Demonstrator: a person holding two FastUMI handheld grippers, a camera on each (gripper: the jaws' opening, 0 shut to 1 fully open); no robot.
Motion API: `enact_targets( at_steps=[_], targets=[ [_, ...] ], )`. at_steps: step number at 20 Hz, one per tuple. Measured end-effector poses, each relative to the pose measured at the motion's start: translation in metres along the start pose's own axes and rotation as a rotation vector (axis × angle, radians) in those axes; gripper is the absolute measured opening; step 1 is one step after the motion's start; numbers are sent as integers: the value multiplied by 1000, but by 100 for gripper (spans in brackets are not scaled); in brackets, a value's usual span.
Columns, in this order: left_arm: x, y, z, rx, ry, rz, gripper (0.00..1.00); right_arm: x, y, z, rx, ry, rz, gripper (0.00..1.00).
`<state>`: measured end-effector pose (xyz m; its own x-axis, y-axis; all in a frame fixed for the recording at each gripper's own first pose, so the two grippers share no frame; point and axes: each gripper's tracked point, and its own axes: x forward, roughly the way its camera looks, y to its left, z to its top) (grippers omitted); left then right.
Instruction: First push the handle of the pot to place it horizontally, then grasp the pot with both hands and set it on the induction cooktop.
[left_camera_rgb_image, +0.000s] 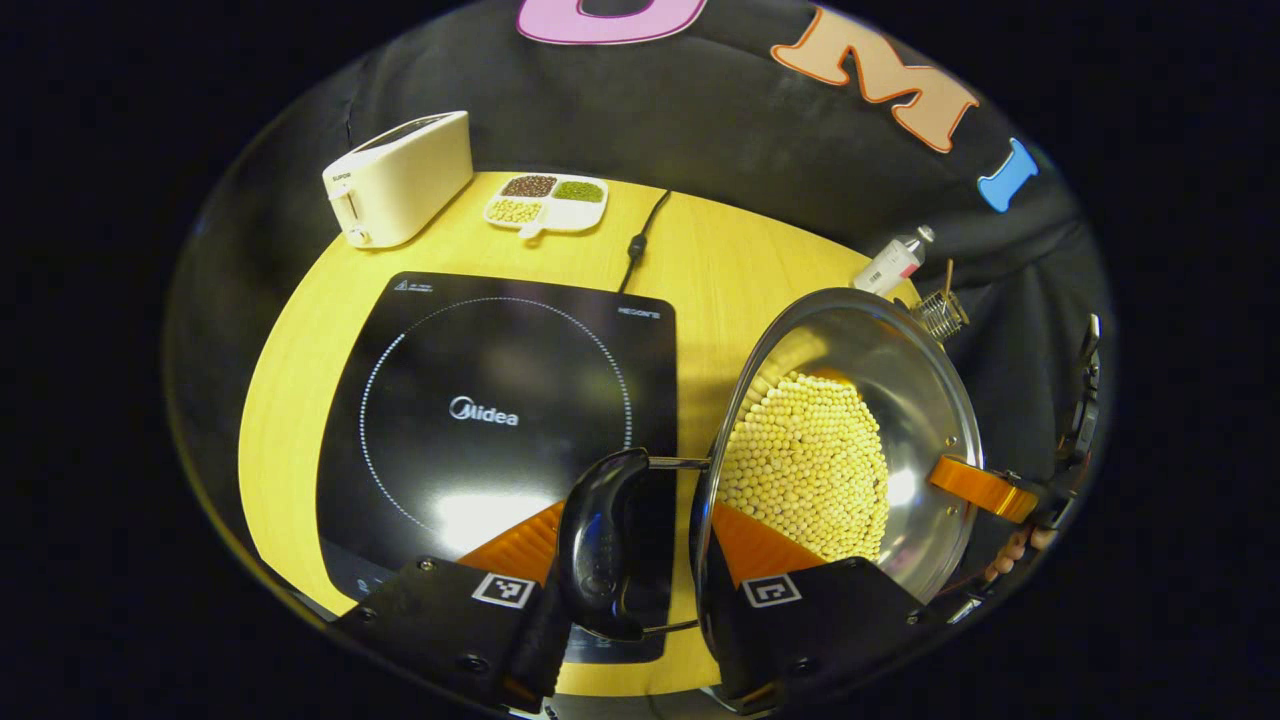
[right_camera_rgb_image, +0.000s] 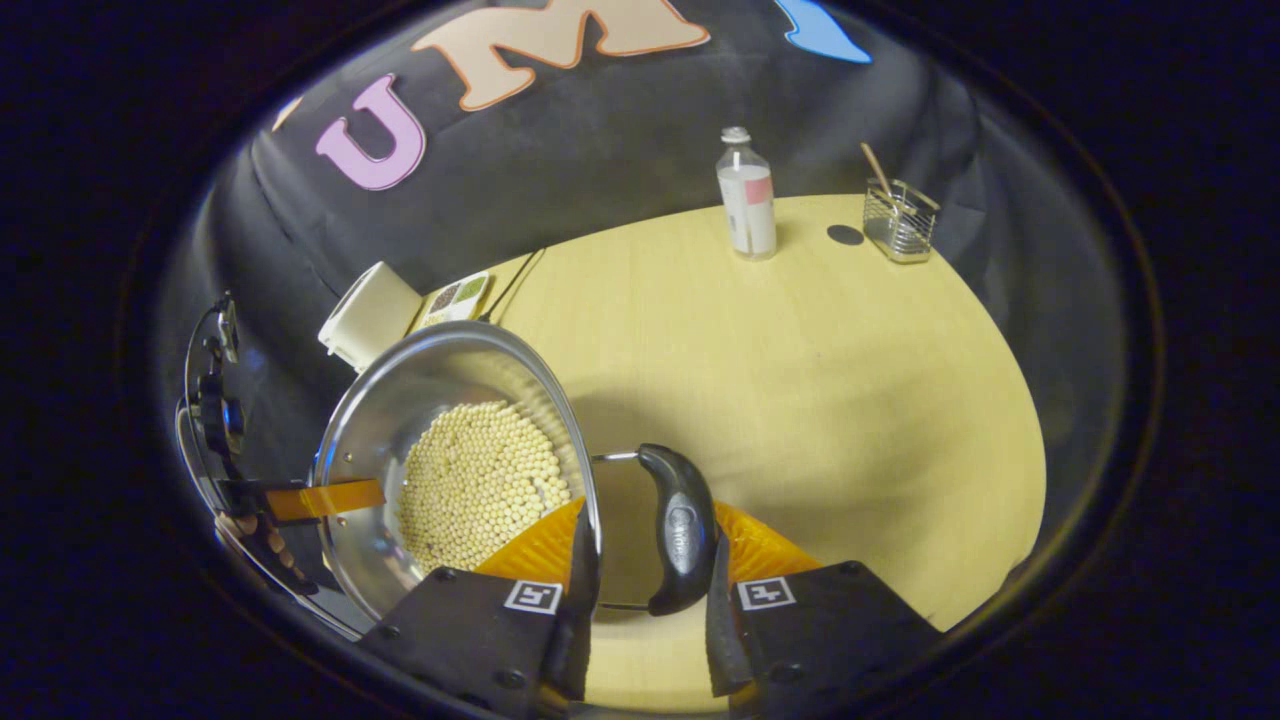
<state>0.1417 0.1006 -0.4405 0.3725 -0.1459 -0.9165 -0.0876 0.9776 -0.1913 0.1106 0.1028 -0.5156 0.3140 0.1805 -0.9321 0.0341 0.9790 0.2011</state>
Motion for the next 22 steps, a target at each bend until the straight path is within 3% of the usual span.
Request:
enact_targets(
  at_steps=[2,3,4,5,18,19,22],
  targets=[
    [-2,18,4,7,-7,-9,61,1,20,-4,8,1,-9,48],
    [-3,28,8,14,-11,-15,61,3,31,-7,10,0,-15,42],
    [-4,38,10,20,-14,-21,61,5,41,-8,8,0,-20,48],
    [-3,49,13,22,-16,-26,61,8,52,-8,7,-2,-26,42],
    [3,169,30,-12,-48,-31,62,55,167,-27,-36,21,-54,42],
    [5,175,29,-13,-47,-28,60,60,172,-28,-37,25,-55,49],
    [6,188,38,-1,-83,-23,61,71,184,-28,-33,27,-51,49]
  ],
)
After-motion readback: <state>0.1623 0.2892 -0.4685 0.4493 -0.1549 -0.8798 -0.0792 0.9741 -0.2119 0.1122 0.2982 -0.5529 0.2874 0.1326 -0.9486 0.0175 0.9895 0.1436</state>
